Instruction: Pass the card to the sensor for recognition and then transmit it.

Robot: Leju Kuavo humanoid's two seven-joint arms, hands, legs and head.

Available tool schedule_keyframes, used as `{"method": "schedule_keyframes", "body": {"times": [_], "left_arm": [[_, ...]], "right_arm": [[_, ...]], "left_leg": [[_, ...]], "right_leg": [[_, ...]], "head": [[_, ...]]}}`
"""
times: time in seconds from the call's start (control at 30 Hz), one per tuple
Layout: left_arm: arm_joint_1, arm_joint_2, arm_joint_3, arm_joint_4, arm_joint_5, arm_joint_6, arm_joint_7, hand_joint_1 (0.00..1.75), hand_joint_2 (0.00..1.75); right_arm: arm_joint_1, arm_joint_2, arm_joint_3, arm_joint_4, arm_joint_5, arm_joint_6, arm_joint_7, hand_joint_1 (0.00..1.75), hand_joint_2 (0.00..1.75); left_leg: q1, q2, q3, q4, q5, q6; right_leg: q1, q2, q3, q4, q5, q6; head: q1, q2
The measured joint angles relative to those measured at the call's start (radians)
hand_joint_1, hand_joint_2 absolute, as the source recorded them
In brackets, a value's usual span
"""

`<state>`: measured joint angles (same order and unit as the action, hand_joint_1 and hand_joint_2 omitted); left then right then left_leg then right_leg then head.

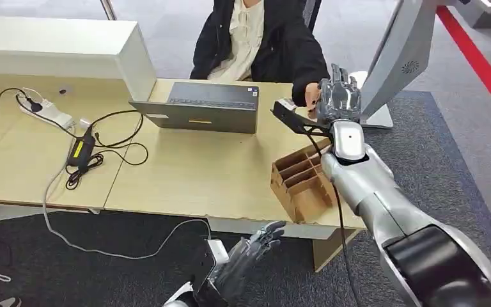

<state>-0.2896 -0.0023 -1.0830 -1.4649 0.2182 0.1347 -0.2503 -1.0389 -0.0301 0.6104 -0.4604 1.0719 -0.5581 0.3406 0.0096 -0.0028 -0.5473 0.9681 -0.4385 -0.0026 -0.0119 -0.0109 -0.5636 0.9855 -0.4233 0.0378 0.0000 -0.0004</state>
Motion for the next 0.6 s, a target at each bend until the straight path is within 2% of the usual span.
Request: {"method": "schedule_keyframes", "body": {"times": [0.2, 0.3, 0.43, 0.6], "left_arm": [[-0.002, -0.008, 0.0, 0.016, -0.005, 0.005, -0.005, 0.0, 0.0], [-0.001, -0.011, 0.0, 0.023, -0.016, 0.016, -0.005, 0.0, 0.0], [0.005, -0.011, 0.001, 0.032, -0.029, 0.037, -0.001, 0.0, 0.0], [0.007, -0.011, 0.002, 0.04, -0.032, 0.039, 0.002, 0.0, 0.0]], "right_arm": [[-0.005, 0.013, 0.011, 0.014, -0.083, -0.078, -0.065, 0.0, 1.75], [-0.003, 0.018, 0.011, 0.007, -0.132, -0.124, -0.124, 0.0, 1.75], [0.029, 0.023, -0.027, -0.069, -0.094, -0.137, -0.228, 0.0, 1.75], [0.048, 0.031, -0.062, -0.13, -0.088, -0.138, -0.245, 0.0, 1.75]], "left_leg": [[0.0, 0.0, 0.0, 0.0, 0.0, 0.0], [0.0, 0.0, 0.0, 0.0, 0.0, 0.0], [0.0, 0.0, 0.0, 0.0, 0.0, 0.0], [0.0, 0.0, 0.0, 0.0, 0.0, 0.0]], "right_leg": [[0.0, 0.0, 0.0, 0.0, 0.0, 0.0], [0.0, 0.0, 0.0, 0.0, 0.0, 0.0], [0.0, 0.0, 0.0, 0.0, 0.0, 0.0], [0.0, 0.0, 0.0, 0.0, 0.0, 0.0]], "head": [[0.0, 0.0], [0.0, 0.0], [0.0, 0.0], [0.0, 0.0]]}}
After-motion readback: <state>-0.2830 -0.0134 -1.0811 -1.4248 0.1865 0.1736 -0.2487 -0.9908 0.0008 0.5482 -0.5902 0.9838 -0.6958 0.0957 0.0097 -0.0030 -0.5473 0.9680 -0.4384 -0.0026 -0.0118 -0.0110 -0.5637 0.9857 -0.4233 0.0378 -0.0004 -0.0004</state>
